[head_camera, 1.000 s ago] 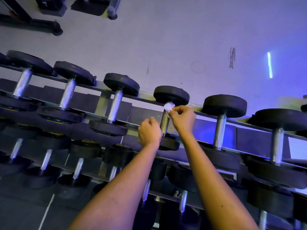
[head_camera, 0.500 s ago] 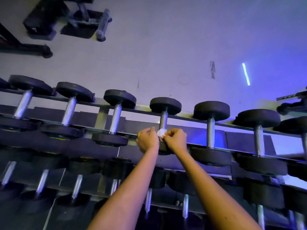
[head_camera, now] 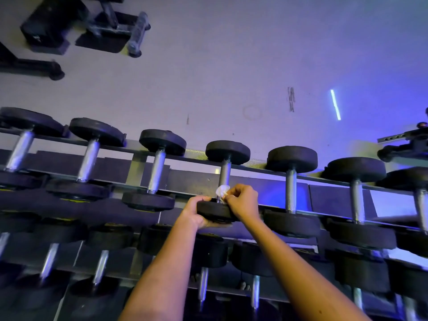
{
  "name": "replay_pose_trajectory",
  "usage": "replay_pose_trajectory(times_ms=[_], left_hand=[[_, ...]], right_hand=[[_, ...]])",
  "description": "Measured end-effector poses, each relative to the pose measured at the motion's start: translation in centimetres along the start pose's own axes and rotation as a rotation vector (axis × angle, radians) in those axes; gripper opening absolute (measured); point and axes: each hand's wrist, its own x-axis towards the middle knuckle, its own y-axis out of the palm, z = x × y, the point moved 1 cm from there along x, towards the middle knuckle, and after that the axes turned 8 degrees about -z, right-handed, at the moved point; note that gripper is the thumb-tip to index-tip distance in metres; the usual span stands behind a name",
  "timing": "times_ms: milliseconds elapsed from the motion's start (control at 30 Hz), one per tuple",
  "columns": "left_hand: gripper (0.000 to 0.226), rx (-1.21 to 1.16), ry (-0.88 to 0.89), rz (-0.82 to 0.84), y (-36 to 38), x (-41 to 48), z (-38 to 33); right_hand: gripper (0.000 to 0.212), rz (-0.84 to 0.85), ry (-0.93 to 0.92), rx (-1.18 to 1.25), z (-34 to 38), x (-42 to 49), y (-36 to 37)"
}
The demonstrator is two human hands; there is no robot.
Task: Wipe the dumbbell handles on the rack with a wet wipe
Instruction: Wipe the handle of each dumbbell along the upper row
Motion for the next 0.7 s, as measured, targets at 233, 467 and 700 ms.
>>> replay_pose_trajectory(times_ms=[233,467,700], left_hand=[[0.015,-0.002,0.080,-0.172,1.1,-1.0,0.0],[0.026,-0.297,0.352,-0.522,3.7,-1.3,2.1],[0.023,-0.148,0.387,-0.592,4.3,-2.1,2.0]], right_hand=[[0.011,0.005,-0.019,-0.005,-0.1,0.8,0.1],[0.012,-0.016,0.034,0.098,-1.1,1.4,0.1],[0.004,-0.169,0.054,0.205,0.8,2.4,0.4]])
